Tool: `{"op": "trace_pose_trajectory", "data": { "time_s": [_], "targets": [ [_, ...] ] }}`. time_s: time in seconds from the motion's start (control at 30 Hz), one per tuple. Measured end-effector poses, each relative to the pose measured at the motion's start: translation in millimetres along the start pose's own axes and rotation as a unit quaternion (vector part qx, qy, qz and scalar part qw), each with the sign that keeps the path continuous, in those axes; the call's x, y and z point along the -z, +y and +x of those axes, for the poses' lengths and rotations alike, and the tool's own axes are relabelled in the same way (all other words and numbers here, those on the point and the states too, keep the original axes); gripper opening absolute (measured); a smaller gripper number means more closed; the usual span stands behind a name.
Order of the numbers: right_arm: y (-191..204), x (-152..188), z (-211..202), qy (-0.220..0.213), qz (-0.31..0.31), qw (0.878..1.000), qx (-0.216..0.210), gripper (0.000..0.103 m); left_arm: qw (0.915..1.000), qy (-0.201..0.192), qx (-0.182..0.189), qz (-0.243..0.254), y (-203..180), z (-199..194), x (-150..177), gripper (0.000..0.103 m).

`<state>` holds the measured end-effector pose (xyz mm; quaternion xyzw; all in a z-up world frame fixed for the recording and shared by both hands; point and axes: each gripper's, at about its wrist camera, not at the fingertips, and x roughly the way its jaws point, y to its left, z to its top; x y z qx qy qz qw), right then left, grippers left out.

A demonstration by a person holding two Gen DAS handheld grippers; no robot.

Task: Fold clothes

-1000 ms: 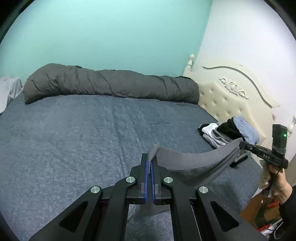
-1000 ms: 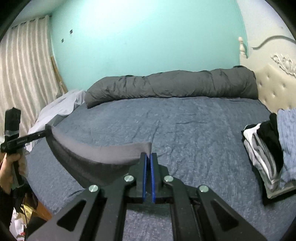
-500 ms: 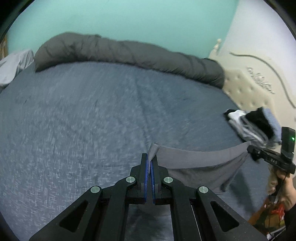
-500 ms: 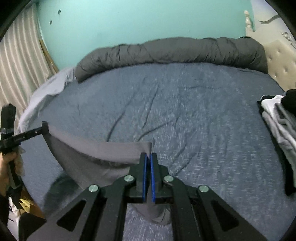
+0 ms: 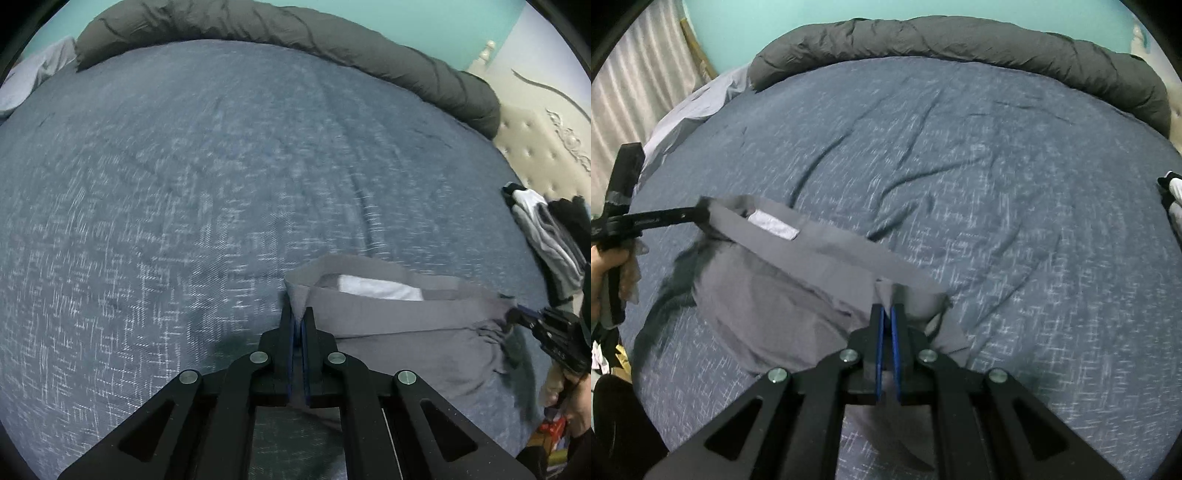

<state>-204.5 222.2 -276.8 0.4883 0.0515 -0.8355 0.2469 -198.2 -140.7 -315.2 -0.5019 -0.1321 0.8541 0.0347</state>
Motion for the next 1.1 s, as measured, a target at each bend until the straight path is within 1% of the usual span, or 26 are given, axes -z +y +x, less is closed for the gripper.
{"op": "trace_pose_trajectory", "data": {
  "time_s": [0.03,0.07,0.13,0.2,0.27,0.33,0.43,0.5,0.6,0.7,0.73,0.77,0.8,0.83,0.87,0.9,0.93,1.03,1.1],
  "targets": [
    [-2,1,0,0.001,0.004,1.0,-0.004,0.005,1.0,-0.003,-0.003,-0.002,1,-1,2,0.006],
    [-4,2,-1,0.001,0.009,1.0,-0.01,0.005,0.9999,-0.008,-0.009,-0.002,0,-3,3,0.014],
    [-9,3,-3,-0.001,0.02,1.0,-0.015,0.006,0.9998,-0.017,-0.012,0.006,-5,-9,6,0.019],
    [-14,4,-6,-0.005,0.03,0.999,-0.019,0.014,0.9994,-0.027,-0.011,0.017,-12,-15,9,0.022],
    [-19,6,-8,-0.008,0.041,0.999,-0.024,0.018,0.9992,-0.032,-0.011,0.023,-18,-19,13,0.036],
    [-24,7,-11,-0.011,0.052,0.998,-0.028,0.018,0.9992,-0.027,-0.001,0.029,-25,-15,15,0.041],
    [-31,9,-15,-0.016,0.068,0.997,-0.034,0.019,0.9991,-0.017,-0.008,0.038,-31,-3,15,0.042],
    [-35,10,-17,-0.019,0.077,0.996,-0.037,0.019,0.9991,-0.016,-0.016,0.035,-30,6,11,0.042],
    [-37,11,-17,-0.021,0.079,0.996,-0.038,0.019,0.9987,-0.014,-0.033,0.037,-29,17,7,0.042],
    [-39,13,-17,-0.022,0.083,0.996,-0.039,0.019,0.9976,-0.016,-0.044,0.051,-30,26,5,0.042],
    [-40,13,-16,-0.021,0.084,0.995,-0.039,0.019,0.9972,-0.016,-0.047,0.055,-31,29,4,0.039],
    [-41,14,-16,-0.021,0.086,0.995,-0.039,0.019,0.997,-0.016,-0.046,0.06,-32,31,4,0.031],
    [-41,14,-15,-0.021,0.087,0.995,-0.039,0.019,0.9966,-0.015,-0.048,0.065,-33,32,4,0.026],
    [-42,14,-14,-0.02,0.088,0.995,-0.038,0.019,0.9962,-0.014,-0.05,0.07,-34,33,5,0.017],
    [-42,15,-14,-0.02,0.089,0.995,-0.038,0.019,0.9959,-0.014,-0.051,0.074,-36,34,5,0.012],
    [-42,15,-13,-0.02,0.09,0.995,-0.038,0.019,0.9958,-0.013,-0.05,0.076,-36,35,5,0.009],
    [-43,15,-13,-0.02,0.09,0.995,-0.037,0.019,0.9957,-0.013,-0.048,0.078,-37,36,6,0.001],
    [-45,14,-14,-0.021,0.094,0.995,-0.038,0.019,0.9952,-0.015,-0.046,0.085,-37,35,8,0.0],
    [-48,13,-15,-0.024,0.099,0.994,-0.039,0.019,0.9949,-0.024,-0.045,0.087,-36,30,8,0.0]
  ]
}}
